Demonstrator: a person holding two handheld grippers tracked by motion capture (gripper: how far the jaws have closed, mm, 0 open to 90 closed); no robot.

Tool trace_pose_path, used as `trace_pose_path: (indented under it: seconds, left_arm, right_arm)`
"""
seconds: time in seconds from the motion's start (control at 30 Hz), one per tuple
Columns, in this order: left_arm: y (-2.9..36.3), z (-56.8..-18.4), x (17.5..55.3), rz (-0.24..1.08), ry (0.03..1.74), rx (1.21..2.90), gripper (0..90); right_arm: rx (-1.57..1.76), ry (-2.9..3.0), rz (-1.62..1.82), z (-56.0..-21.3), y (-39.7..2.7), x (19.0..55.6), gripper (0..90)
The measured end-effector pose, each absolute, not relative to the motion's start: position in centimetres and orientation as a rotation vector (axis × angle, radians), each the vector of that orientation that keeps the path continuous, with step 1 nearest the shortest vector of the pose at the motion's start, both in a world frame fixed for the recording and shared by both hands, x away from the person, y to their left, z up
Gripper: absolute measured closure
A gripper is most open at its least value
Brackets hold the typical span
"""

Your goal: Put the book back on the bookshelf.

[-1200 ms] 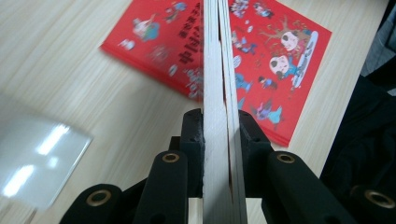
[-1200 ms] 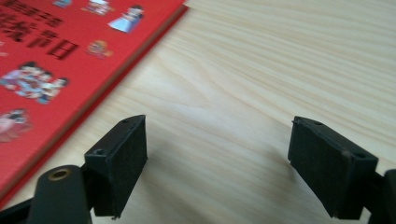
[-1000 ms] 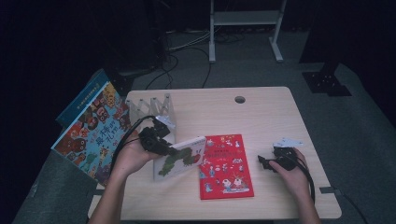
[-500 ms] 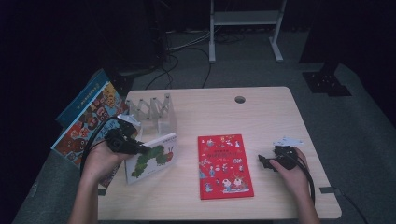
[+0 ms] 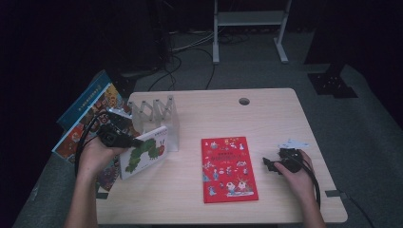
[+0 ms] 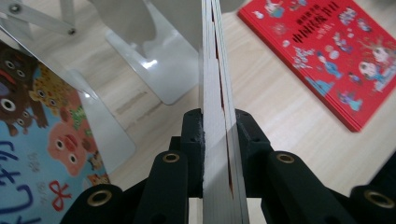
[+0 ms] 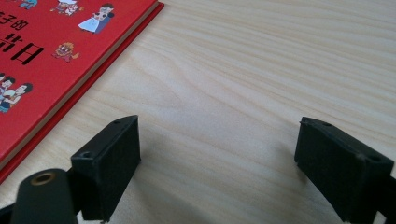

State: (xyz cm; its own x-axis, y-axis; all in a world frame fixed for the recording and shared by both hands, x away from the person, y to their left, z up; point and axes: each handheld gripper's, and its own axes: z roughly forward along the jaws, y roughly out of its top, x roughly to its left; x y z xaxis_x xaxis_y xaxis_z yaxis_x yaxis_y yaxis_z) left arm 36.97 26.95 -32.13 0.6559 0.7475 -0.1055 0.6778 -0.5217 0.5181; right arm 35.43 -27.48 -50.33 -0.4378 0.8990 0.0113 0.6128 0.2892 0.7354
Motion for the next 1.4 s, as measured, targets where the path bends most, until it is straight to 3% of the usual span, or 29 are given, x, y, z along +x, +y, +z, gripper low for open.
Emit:
trace_pose_path:
  seconds: [0.6, 1.4]
  left_arm:
    - [23.8, -34.4, 42.4, 0.307, 1.190, 2.226, 75.9]
    - [23.6, -36.6, 42.9, 0.276, 1.229, 2.272, 75.4]
  right_arm:
    - [1.355, 2.159, 0.954, -50.3, -27.5, 35.5, 13.3]
    - [1.357, 2.158, 0.953, -50.3, -27.5, 35.5, 13.4]
